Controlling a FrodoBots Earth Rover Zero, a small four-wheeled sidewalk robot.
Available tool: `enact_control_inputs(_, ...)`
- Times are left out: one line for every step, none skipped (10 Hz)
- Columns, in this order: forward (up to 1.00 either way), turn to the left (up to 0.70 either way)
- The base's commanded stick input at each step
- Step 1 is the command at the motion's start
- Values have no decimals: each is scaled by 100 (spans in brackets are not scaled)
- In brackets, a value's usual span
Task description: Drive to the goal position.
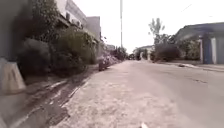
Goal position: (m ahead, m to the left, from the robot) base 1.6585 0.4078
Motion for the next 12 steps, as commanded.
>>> enact_control_inputs(70,0)
enact_control_inputs(70,0)
enact_control_inputs(70,0)
enact_control_inputs(70,0)
enact_control_inputs(70,0)
enact_control_inputs(70,0)
enact_control_inputs(70,0)
enact_control_inputs(70,0)
enact_control_inputs(70,0)
enact_control_inputs(70,0)
enact_control_inputs(70,0)
enact_control_inputs(70,0)
